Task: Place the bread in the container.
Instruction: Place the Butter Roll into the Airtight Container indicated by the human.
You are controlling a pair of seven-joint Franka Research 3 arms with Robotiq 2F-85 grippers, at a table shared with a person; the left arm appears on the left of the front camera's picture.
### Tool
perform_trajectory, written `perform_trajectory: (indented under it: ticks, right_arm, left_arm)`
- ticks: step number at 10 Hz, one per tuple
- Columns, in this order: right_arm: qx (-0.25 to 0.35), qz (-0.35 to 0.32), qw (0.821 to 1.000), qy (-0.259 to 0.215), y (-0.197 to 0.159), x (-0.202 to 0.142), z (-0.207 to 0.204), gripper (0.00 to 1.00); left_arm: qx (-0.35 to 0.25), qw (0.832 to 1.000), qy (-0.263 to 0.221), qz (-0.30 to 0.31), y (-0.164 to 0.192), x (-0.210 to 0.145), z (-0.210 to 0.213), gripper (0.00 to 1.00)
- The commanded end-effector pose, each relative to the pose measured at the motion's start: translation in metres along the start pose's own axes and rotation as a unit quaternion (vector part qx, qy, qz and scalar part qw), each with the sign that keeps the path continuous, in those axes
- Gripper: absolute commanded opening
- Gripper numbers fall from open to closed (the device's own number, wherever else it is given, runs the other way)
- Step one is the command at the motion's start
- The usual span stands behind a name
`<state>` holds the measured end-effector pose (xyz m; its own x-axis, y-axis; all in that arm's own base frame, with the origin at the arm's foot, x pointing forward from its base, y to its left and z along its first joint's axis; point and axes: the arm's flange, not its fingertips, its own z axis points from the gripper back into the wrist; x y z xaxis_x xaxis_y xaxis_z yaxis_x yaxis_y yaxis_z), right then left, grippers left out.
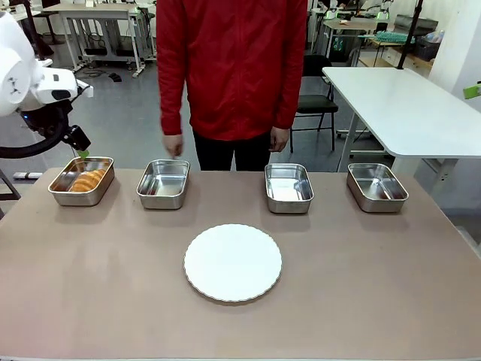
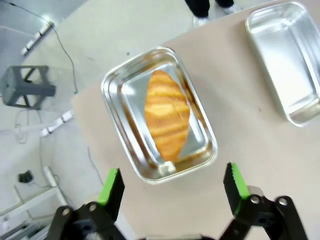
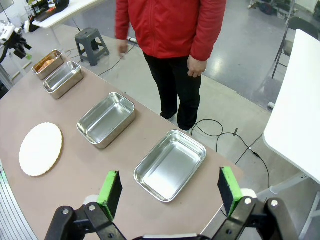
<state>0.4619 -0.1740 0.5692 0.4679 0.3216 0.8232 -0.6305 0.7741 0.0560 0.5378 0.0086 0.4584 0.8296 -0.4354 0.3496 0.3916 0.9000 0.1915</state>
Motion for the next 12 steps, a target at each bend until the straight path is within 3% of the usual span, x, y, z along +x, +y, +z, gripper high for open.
perform_trajectory:
  ticks: [1, 4, 8, 9, 10, 11, 12]
  right_arm:
    - [0.002, 0.001, 1.0, -0.004, 0.0, 0.001, 0.001, 1.0]
    - [0.002, 0.001, 1.0, -0.004, 0.0, 0.001, 0.001, 1.0]
    - [0.002, 0.001, 1.0, -0.004, 0.0, 0.001, 0.001, 1.0]
    - [0.002, 0.001, 1.0, -0.004, 0.0, 0.001, 0.001, 1.0]
    - [0.002, 0.001, 1.0, -0.004, 0.0, 0.001, 0.001, 1.0]
    - [0.002, 0.001, 1.0, -0.004, 0.0, 0.001, 0.001, 1.0]
    - [0.002, 0.001, 1.0, -0.004, 0.0, 0.001, 0.001, 1.0]
  left_arm:
    - [0.011, 0.999, -0.033, 0.019, -0.028, -0.044, 0.034, 1.0]
    - [0.002, 0.995, -0.088, 0.051, -0.066, -0.109, 0.068, 1.0]
    - [0.008, 0.993, -0.105, 0.059, -0.097, -0.157, 0.069, 1.0]
    - [0.001, 0.99, -0.12, 0.076, -0.096, -0.162, 0.068, 1.0]
    - [-0.021, 0.994, -0.083, 0.069, -0.091, -0.158, 0.06, 1.0]
    - [0.005, 0.993, -0.1, 0.058, -0.073, -0.105, 0.085, 1.0]
    - [0.005, 0.993, -0.1, 0.058, -0.073, -0.105, 0.085, 1.0]
